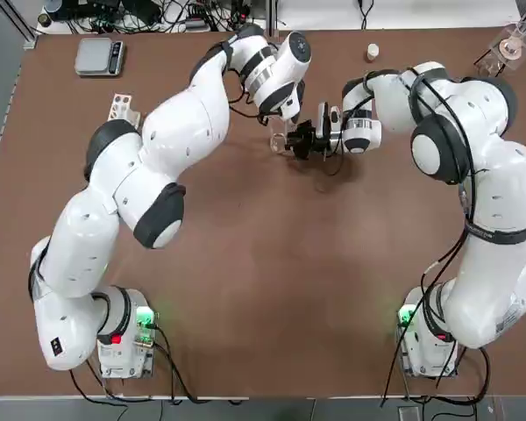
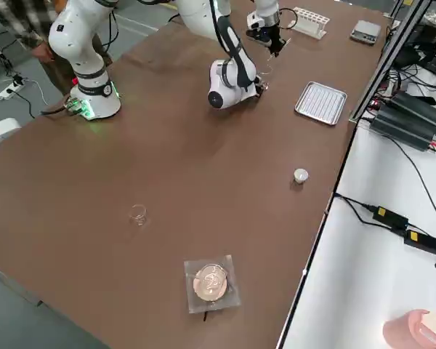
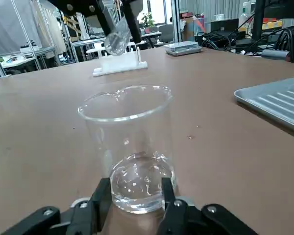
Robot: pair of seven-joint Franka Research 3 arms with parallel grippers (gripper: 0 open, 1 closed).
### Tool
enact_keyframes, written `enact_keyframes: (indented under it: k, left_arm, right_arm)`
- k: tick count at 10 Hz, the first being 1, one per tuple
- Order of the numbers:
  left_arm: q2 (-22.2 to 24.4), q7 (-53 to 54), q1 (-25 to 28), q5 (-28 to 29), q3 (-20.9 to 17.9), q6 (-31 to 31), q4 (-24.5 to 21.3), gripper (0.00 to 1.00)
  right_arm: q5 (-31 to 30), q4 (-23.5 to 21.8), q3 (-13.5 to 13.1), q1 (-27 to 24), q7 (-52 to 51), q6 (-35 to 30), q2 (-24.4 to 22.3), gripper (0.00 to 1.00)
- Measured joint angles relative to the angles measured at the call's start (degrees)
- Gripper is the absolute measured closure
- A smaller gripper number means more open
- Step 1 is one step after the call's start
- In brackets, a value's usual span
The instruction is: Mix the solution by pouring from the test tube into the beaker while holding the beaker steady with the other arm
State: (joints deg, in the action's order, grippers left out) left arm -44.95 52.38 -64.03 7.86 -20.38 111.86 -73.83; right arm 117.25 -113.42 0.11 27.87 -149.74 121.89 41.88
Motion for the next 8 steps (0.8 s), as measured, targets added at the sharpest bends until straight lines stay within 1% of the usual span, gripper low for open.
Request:
enact_keyframes:
  k: [2,4,5,6,8]
  left_arm:
    - [0.6,-0.68,0.91,-1.96,-0.07,-0.05,1.04,0.79]
    - [3.74,-0.58,3.79,-7.43,-0.32,-0.81,1.76,0.79]
    - [5.9,0.88,5.93,-10.17,-0.4,-1.07,1.78,0.79]
    - [7.88,4.79,8.42,-12.26,-0.45,-1.62,1.68,0.79]
    - [11.2,14.95,14.73,-17.47,-0.57,-2.05,0.15,0.79]
  right_arm:
    - [0.0,0.0,0.0,0.0,0.0,0.0,0.0,0.52]
    - [0.0,0.02,0.02,0.0,0.32,0.0,0.0,0.5]
    - [0.0,0.04,0.04,0.01,0.62,0.0,0.0,0.44]
    - [0.0,0.05,0.05,0.01,0.7,-0.01,0.0,0.41]
    - [0.0,0.18,0.0,-0.09,0.76,-0.01,-0.01,0.28]
